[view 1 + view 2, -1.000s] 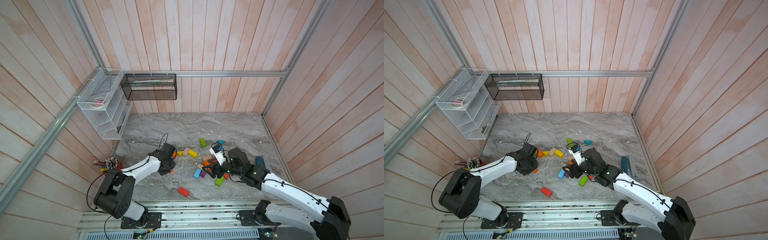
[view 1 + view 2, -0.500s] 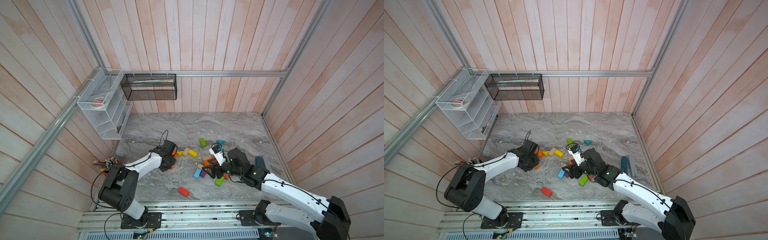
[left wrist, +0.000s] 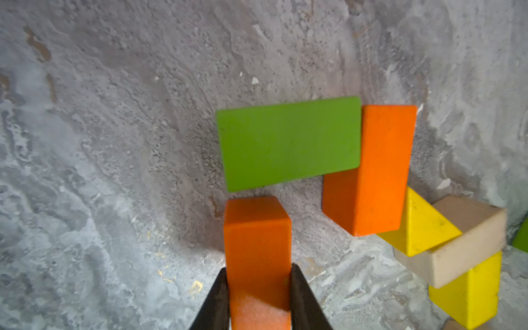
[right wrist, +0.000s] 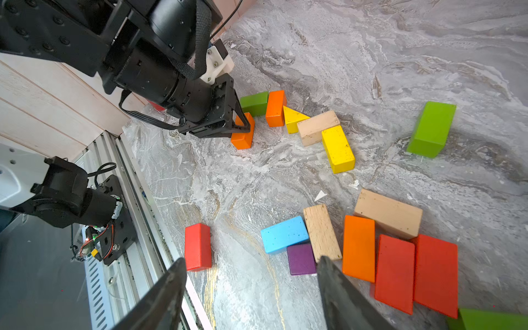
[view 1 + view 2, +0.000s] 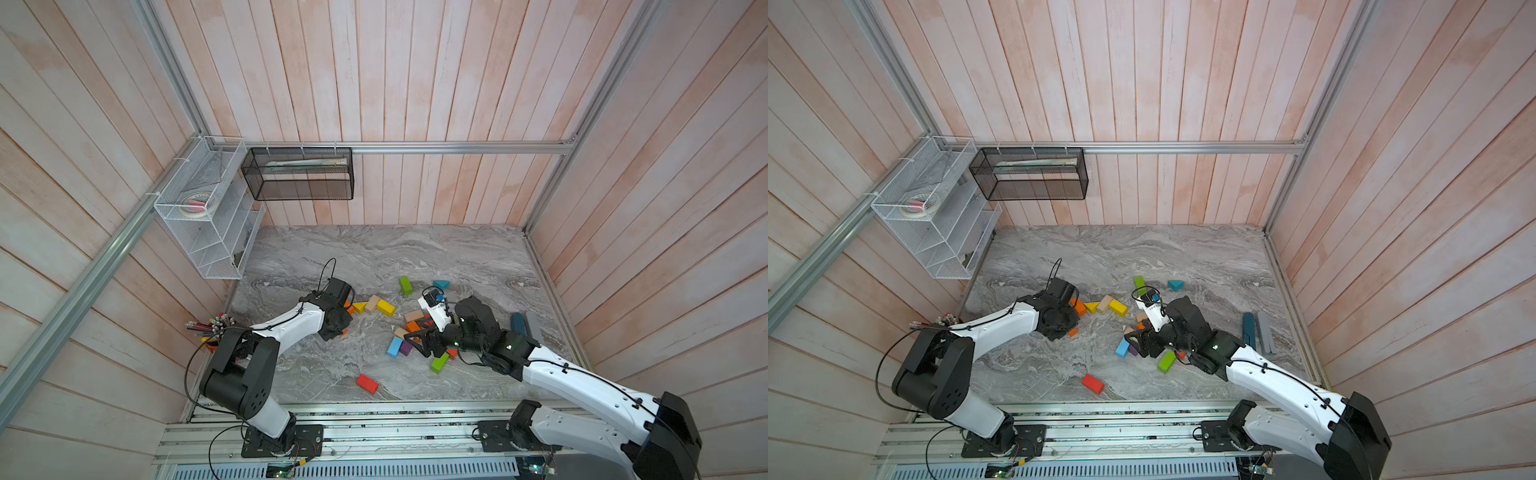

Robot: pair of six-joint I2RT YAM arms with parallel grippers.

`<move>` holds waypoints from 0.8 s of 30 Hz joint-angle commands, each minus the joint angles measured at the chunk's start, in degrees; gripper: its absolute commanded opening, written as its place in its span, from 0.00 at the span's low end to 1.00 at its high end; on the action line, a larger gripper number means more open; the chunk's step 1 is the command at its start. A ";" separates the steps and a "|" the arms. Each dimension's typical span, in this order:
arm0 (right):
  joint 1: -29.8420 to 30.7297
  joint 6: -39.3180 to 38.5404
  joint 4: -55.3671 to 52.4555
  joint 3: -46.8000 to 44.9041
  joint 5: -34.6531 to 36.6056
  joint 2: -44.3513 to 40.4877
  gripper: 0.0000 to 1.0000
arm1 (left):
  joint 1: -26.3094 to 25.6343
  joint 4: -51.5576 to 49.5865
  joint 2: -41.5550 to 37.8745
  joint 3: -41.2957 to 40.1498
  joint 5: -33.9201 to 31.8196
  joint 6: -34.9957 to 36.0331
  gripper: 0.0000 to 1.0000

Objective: Assemble a heart with building blocks
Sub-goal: Assemble the building block at the center of the board.

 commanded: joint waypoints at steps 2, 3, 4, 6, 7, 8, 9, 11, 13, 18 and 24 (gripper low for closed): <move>0.57 0.53 0.65 -0.75 0.96 -0.77 0.72 | 0.67 -0.04 1.70 0.50 -1.68 0.94 0.09; 0.67 0.53 0.51 -0.74 0.99 -0.77 0.72 | 0.76 -0.04 1.78 0.59 -1.69 1.09 0.09; 0.68 0.51 0.61 -0.74 0.99 -0.82 0.72 | 0.78 -0.12 1.78 0.67 -1.77 1.15 0.09; 0.68 0.49 0.54 -0.74 1.01 -0.77 0.72 | 0.95 -0.05 1.86 0.77 -1.86 1.20 0.09; 0.65 0.53 0.54 -0.72 0.99 -0.77 0.72 | 1.05 -0.04 1.87 0.77 -1.86 1.26 0.09; 0.76 0.53 0.55 -0.74 0.99 -0.77 0.72 | 1.07 -0.01 1.87 0.77 -1.86 1.31 0.09; 0.76 0.53 0.52 -0.74 1.03 -0.77 0.72 | 1.11 -0.04 1.94 0.82 -1.86 1.29 0.09; 0.76 0.49 0.48 -0.73 1.08 -0.77 0.72 | 1.16 -0.04 2.03 0.86 -1.95 1.49 0.09; 0.77 0.51 0.52 -0.74 1.19 -0.77 0.72 | 1.20 -0.04 2.21 0.86 -1.95 1.56 0.09; 0.83 0.42 0.50 -0.70 1.25 -0.64 0.72 | 1.28 0.09 2.30 0.86 -2.04 1.71 0.10; 1.03 0.49 0.30 -0.66 1.34 -0.75 0.72 | 1.34 0.31 1.61 0.83 -2.27 1.91 0.42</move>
